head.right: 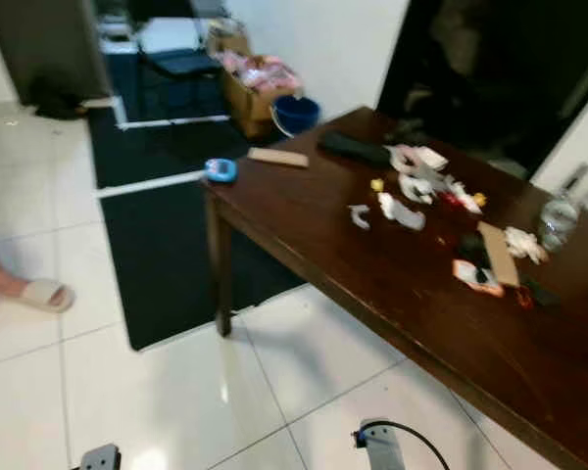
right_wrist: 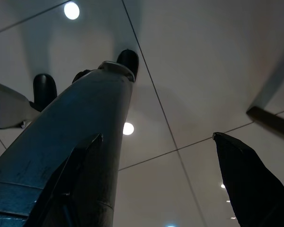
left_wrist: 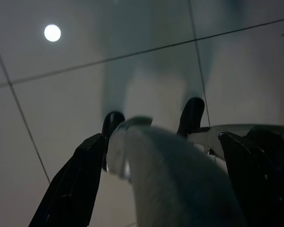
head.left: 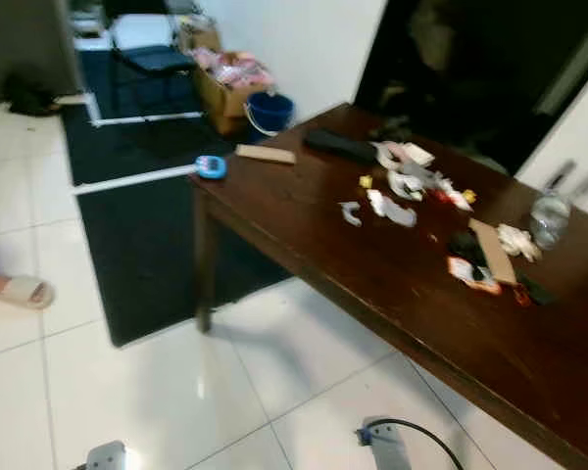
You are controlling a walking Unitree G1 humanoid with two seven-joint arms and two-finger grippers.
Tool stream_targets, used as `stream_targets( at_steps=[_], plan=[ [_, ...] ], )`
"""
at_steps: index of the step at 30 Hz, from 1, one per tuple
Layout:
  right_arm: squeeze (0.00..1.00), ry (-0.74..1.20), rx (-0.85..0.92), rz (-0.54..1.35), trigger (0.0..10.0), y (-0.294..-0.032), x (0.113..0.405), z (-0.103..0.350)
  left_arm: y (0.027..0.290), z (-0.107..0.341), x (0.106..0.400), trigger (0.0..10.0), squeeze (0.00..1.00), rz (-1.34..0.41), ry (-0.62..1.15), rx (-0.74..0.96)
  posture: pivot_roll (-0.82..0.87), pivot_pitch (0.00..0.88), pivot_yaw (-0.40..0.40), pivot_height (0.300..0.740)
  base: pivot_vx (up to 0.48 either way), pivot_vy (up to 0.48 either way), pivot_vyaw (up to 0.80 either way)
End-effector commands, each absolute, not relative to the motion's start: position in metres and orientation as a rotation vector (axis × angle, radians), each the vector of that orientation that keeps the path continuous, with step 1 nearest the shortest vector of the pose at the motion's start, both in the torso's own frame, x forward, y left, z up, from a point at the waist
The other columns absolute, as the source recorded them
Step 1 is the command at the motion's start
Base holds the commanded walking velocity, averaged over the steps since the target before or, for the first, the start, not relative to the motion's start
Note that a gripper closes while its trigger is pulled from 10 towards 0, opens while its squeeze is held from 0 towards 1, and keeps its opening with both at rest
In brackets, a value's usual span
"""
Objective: Picking trash to rubbish bin
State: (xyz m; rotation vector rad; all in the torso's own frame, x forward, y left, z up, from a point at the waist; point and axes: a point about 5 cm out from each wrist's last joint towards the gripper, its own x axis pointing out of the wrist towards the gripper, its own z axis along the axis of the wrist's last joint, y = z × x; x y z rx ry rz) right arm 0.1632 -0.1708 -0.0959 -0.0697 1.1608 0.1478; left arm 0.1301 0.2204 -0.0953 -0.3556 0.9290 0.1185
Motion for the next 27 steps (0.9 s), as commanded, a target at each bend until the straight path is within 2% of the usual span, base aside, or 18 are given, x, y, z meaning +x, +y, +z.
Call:
stream_targets(
  at_steps=[1,27],
  plan=[
    [0.00,1.218,-0.078,0.155,10.0,-0.1720,0.1482,-0.1017,0.2165,-0.0972,0.1269,10.0,0.00,0.118,0.940,-0.370,0.18,0.080,-0.067,0.740,0.000,0.000,-0.80],
    [0.00,1.233,-0.102,0.172,10.0,-0.1708,0.1409,-0.1044,0.2169,-0.0969,0.1276,10.0,0.00,0.103,0.948,-0.346,0.19,0.067,-0.062,0.740,0.000,0.000,-0.80]
  ],
)
